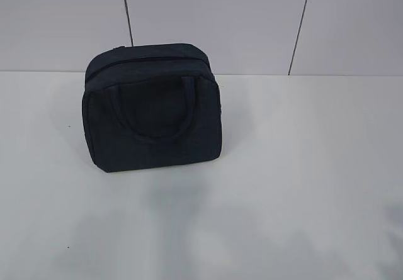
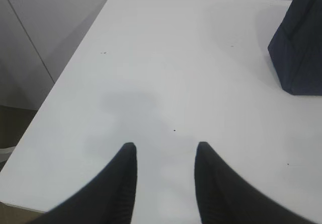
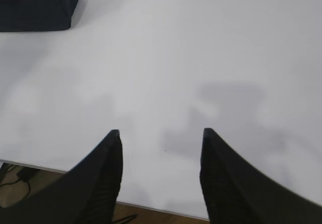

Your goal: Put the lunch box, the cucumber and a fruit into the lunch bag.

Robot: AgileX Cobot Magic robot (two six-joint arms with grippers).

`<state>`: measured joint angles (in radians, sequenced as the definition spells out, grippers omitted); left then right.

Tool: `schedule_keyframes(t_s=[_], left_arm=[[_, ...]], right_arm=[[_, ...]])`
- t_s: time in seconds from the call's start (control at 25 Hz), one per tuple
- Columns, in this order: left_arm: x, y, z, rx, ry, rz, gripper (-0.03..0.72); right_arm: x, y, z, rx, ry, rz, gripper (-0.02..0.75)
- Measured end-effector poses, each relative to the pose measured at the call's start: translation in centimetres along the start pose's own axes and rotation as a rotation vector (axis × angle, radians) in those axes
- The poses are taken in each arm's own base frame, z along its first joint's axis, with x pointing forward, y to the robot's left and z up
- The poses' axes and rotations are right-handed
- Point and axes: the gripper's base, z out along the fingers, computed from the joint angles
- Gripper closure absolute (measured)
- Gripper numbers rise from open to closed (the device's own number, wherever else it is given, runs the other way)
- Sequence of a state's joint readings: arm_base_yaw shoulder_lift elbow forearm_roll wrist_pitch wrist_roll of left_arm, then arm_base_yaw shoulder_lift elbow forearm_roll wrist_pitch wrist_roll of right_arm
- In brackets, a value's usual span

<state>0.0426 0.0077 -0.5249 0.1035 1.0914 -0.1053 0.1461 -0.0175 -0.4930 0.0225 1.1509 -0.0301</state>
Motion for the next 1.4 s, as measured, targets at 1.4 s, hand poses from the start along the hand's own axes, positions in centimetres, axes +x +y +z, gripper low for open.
schedule_keyframes(t_s=[1.4], left_arm=[[-0.01,0.03,0.04,0.042,0.001,0.022,0.448]], right_arm=[[-0.04,0.22,0.03,0.061,-0.003,0.052,0.336]])
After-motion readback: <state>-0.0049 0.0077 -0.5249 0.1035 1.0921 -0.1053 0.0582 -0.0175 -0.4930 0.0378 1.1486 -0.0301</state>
